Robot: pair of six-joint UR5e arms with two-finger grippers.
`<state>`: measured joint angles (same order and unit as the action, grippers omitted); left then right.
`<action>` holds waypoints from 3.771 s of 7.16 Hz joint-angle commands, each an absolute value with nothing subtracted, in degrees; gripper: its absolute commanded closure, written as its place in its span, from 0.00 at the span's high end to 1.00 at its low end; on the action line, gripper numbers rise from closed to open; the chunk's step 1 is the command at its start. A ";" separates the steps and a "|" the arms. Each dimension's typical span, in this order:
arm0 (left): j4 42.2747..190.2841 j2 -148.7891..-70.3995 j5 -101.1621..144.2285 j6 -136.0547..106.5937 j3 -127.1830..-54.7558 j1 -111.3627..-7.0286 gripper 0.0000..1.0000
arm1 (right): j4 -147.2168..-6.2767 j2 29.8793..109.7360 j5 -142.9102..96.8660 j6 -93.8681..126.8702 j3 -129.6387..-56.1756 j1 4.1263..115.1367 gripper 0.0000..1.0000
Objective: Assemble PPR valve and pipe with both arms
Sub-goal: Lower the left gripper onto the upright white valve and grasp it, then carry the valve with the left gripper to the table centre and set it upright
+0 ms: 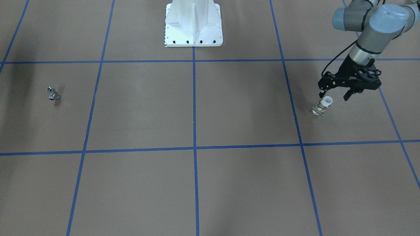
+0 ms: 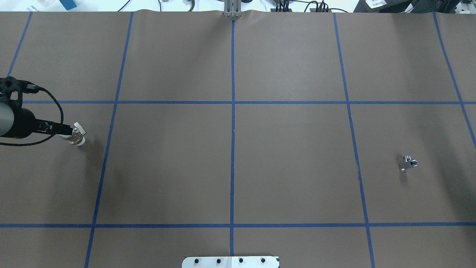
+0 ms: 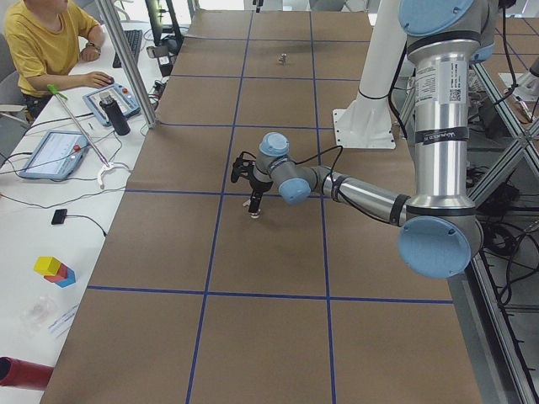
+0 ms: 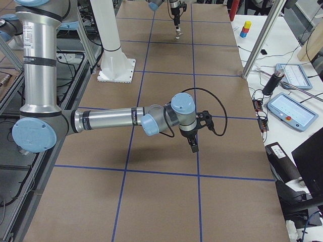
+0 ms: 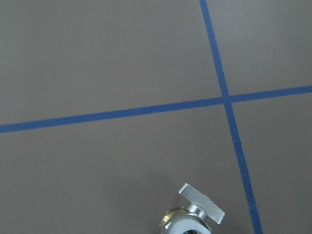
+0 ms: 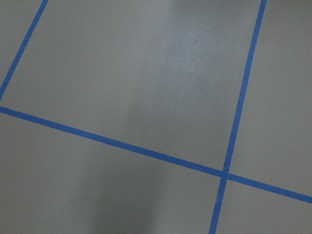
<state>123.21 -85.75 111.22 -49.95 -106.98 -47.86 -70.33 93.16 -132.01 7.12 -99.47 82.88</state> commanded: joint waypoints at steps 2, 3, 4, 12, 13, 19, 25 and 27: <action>121.91 -86.22 110.57 -49.92 -106.70 -46.41 0.80 | -70.31 93.16 -132.01 7.12 -99.40 82.88 0.99; 121.82 -87.09 110.74 -49.75 -106.53 -46.41 0.76 | -70.31 93.16 -131.92 7.03 -99.40 82.88 0.99; 121.73 -87.53 111.09 -49.57 -106.18 -46.41 0.76 | -70.31 93.08 -131.92 7.12 -99.32 82.88 0.99; 121.73 -87.63 111.45 -46.85 -105.03 -46.67 0.64 | -70.40 92.99 -131.92 7.12 -99.23 82.71 0.99; 121.73 -87.63 111.36 -46.85 -105.03 -46.58 0.64 | -70.31 93.08 -131.92 7.12 -99.23 82.71 0.99; 121.64 -88.42 111.36 -46.85 -104.15 -46.49 0.44 | -70.31 93.08 -131.92 7.12 -99.05 82.62 0.99; 102.22 -101.20 111.62 -47.90 -109.41 -46.50 0.00 | -70.31 93.08 -131.92 7.12 -99.05 82.62 0.99; 92.59 -112.01 111.62 -52.88 -108.64 -45.01 0.00 | -70.31 92.99 -131.92 7.12 -99.05 82.62 0.99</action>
<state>98.92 -105.36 111.63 -49.71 -108.75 -46.15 -70.31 93.06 -131.96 7.12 -99.05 82.62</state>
